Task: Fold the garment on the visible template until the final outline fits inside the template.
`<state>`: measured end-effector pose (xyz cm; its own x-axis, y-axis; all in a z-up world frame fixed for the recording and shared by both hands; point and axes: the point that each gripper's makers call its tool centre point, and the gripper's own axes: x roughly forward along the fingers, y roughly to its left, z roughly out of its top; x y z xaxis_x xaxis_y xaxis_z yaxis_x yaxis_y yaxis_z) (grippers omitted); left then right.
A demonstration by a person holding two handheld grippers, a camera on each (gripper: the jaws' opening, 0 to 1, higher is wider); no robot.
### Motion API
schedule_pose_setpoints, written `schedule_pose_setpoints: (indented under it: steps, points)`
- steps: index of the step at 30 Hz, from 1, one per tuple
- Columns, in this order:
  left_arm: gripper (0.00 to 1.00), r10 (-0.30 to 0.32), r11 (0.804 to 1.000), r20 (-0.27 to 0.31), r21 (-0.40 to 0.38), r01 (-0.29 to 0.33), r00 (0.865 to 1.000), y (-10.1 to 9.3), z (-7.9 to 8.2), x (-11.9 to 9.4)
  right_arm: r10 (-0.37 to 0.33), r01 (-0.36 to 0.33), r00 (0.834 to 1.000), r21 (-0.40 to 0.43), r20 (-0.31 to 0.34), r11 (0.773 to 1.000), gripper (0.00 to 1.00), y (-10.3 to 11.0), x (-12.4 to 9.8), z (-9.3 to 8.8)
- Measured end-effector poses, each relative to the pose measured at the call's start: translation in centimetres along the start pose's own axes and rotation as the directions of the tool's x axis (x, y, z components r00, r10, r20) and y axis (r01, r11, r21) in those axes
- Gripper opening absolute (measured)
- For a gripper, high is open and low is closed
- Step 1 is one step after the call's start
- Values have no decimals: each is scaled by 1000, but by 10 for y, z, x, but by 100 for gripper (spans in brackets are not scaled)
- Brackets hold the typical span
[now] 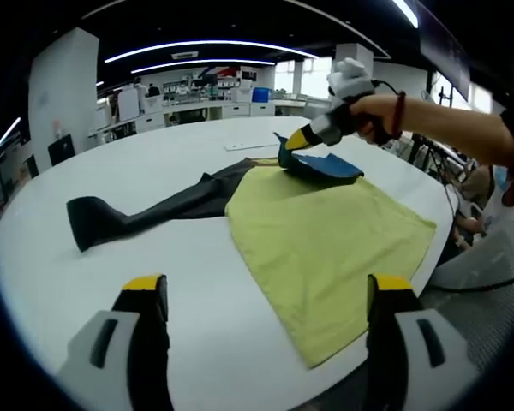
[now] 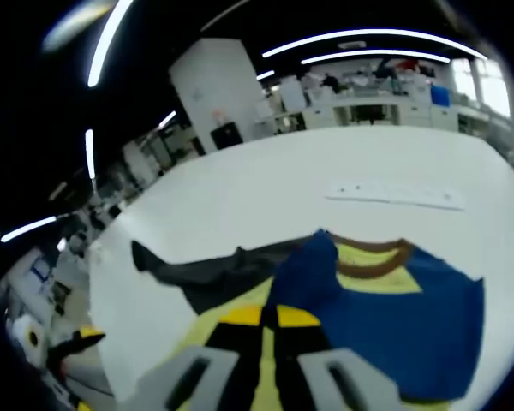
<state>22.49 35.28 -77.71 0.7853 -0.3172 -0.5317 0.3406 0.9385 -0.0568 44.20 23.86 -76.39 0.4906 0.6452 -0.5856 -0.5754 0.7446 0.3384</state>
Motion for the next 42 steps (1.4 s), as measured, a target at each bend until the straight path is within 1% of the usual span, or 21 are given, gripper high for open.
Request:
schedule_pose_setpoints:
  steps: [6, 11, 13, 17, 24, 28, 32, 33, 35, 36, 38, 40, 42]
  points:
    - [93, 3, 1000, -4, -2, -3, 1000, 2, -2, 0, 32, -32, 999, -13, -12, 999, 0, 16, 5, -4]
    - [93, 9, 1000, -2, -5, -9, 1000, 2, -1, -1, 53, -55, 998, -48, -35, 997, 0, 27, 11, -12]
    - [93, 10, 1000, -2, -7, -10, 1000, 3, -2, -1, 54, -56, 998, -58, -44, 997, 0, 31, 11, -17]
    - [93, 10, 1000, -5, -9, -10, 1000, 2, -2, -2, 47, -54, 997, -104, -68, 993, 0, 33, 19, -27]
    - [93, 9, 1000, -5, -11, -9, 1000, 2, -3, -1, 32, -49, 994, -159, -108, 986, 0, 38, 28, -49]
    - [93, 9, 1000, -8, -12, -9, 1000, 2, -4, -1, 13, -32, 993, -156, -121, 987, 0, 36, 36, -57]
    - [93, 10, 1000, -6, -17, -10, 1000, 2, -4, -2, 35, -61, 987, -160, -160, 985, 2, 42, 43, -73]
    - [93, 11, 1000, -7, -18, -11, 1000, 1, -3, -2, 42, -68, 985, -157, -166, 985, 5, 44, 44, -75]
    - [93, 6, 1000, -9, -16, -7, 1000, 1, -4, -2, 62, -90, 982, -155, -178, 984, 13, 48, 44, -81]
    - [93, 5, 1000, -10, -14, -5, 1000, 1, -5, -2, 74, -104, 981, -164, -179, 981, 17, 51, 43, -82]
    - [93, 5, 1000, -12, -11, -5, 1000, 1, -5, -3, 94, -128, 979, -186, -180, 974, 23, 54, 44, -84]
    - [94, 10, 1000, -12, -16, -10, 1000, 3, -6, -3, 110, -146, 978, -204, -175, 968, 28, 57, 42, -82]
    - [95, 15, 1000, -6, -20, -16, 1000, 5, -5, -3, 103, -138, 982, -234, -158, 962, 36, 54, 39, -76]
